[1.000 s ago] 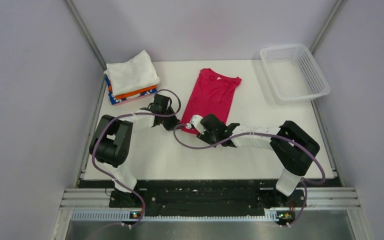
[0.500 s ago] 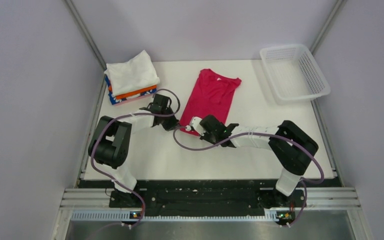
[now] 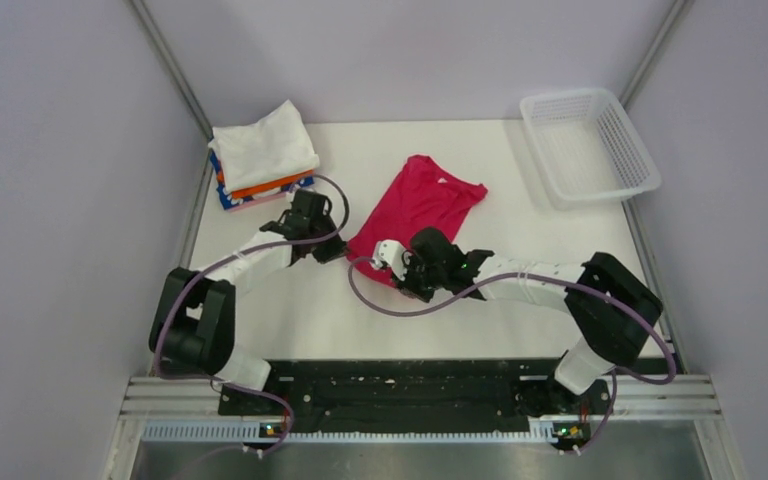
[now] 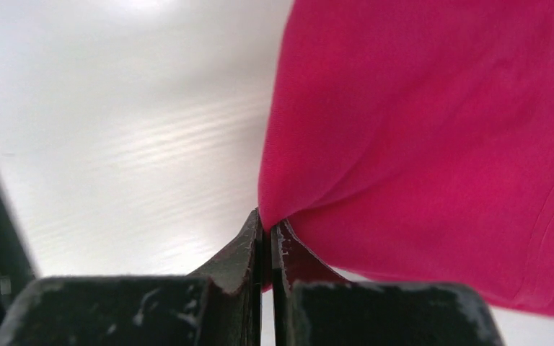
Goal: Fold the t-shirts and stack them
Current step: Fold the long partially folded tshirt into a neat square, then put the neatly folded tshirt into the corner of the board with the left arm
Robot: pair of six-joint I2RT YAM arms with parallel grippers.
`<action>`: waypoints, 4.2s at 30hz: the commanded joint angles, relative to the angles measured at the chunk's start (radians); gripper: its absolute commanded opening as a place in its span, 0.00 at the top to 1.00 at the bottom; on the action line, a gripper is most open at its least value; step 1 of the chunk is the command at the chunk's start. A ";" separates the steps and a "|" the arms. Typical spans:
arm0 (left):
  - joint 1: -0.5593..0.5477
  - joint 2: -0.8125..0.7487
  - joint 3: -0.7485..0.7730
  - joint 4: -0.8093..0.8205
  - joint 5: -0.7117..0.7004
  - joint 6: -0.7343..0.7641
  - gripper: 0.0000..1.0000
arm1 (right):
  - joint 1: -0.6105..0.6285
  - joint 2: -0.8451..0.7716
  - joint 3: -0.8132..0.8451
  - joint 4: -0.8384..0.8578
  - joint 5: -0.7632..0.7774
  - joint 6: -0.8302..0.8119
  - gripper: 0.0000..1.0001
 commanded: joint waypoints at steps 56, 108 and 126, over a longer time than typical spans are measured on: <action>-0.022 0.160 0.383 0.036 0.069 0.074 1.00 | -0.352 -0.386 -0.167 0.013 -0.072 0.706 1.00; -0.169 -0.104 -0.027 0.126 -0.003 0.071 0.01 | -0.406 -0.160 0.000 0.274 0.017 0.801 0.01; -0.145 0.226 0.214 -0.075 -0.172 0.149 0.01 | -0.410 -0.766 -0.381 0.226 0.396 0.948 0.01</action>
